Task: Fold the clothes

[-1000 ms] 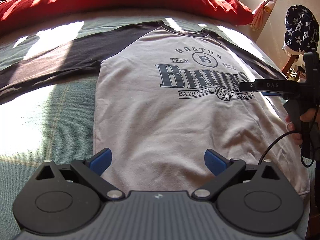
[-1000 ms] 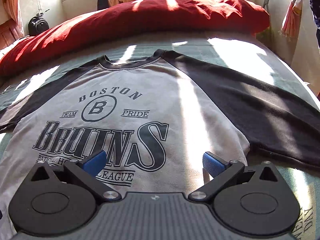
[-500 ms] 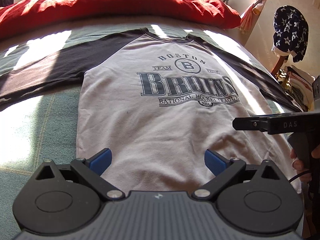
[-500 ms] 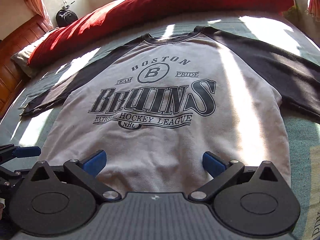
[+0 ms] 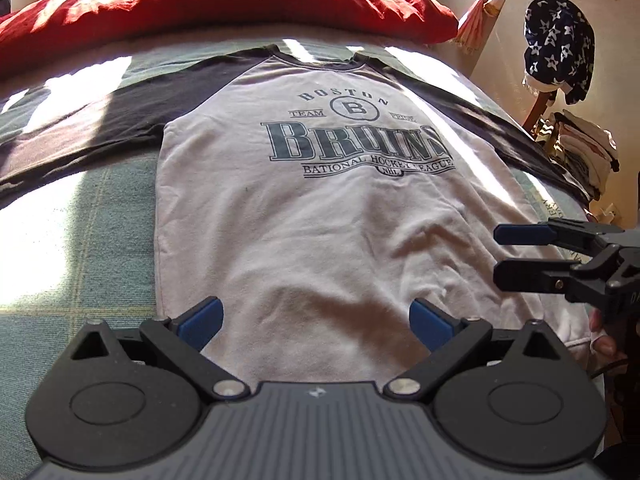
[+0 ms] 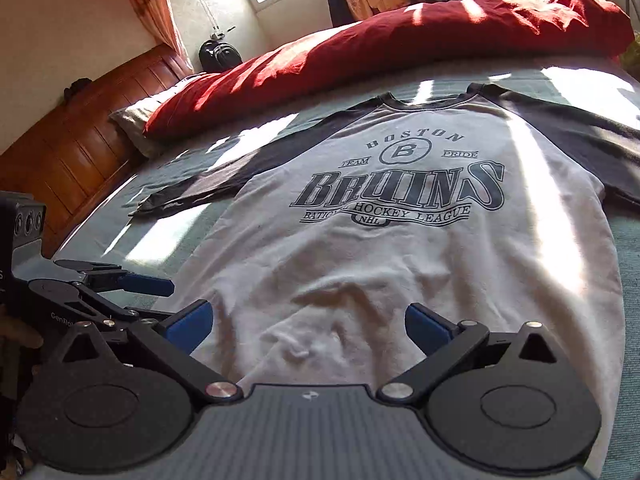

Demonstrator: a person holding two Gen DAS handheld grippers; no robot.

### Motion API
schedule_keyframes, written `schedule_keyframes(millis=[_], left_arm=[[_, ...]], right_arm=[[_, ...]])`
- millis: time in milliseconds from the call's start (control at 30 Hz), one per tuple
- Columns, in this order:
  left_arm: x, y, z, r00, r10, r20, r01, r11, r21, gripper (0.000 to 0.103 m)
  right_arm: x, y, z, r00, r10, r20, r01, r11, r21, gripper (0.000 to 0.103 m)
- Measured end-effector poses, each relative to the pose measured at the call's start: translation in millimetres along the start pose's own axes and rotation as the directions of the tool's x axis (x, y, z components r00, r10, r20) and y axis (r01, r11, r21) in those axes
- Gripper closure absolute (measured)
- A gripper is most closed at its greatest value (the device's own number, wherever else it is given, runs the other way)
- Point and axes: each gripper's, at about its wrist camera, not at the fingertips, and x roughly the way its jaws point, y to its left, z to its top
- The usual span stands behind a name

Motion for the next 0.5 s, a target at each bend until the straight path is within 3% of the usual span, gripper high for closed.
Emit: schedule_keyframes(millis=[133, 167, 267, 400, 500], left_arm=[[-4.0, -3.4, 9.7, 0.999, -0.041, 0.036, 0.041, 0.999, 0.0, 0.004], [-4.0, -4.9, 9.4, 0.998, -0.054, 0.039, 0.054, 0.999, 0.002, 0.004], [4.4, -6.9, -5.4, 0.994, -0.107, 0.003, 0.107, 0.994, -0.017, 0.004], [17.5, -8.5, -27.8, 0.982, -0.181, -0.052, 0.178, 0.982, -0.054, 0.004], [10.8, 1.1, -52.5, 0.981, -0.167, -0.094, 0.159, 0.984, -0.084, 0.004]], right_arm=[[34.6, 15.1, -26.0, 0.992, 0.052, -0.114, -0.049, 0.998, 0.03, 0.0], [30.8, 24.0, -33.3, 0.993, 0.049, -0.108, -0.05, 0.999, -0.009, 0.0], [24.2, 37.9, -48.6, 0.972, 0.135, -0.194, -0.137, 0.991, -0.001, 0.0], [10.0, 46.9, -56.4, 0.979, 0.07, -0.193, -0.074, 0.997, -0.015, 0.0], [-1.9, 44.8, -54.8, 0.983, 0.033, -0.179, -0.034, 0.999, -0.001, 0.0]])
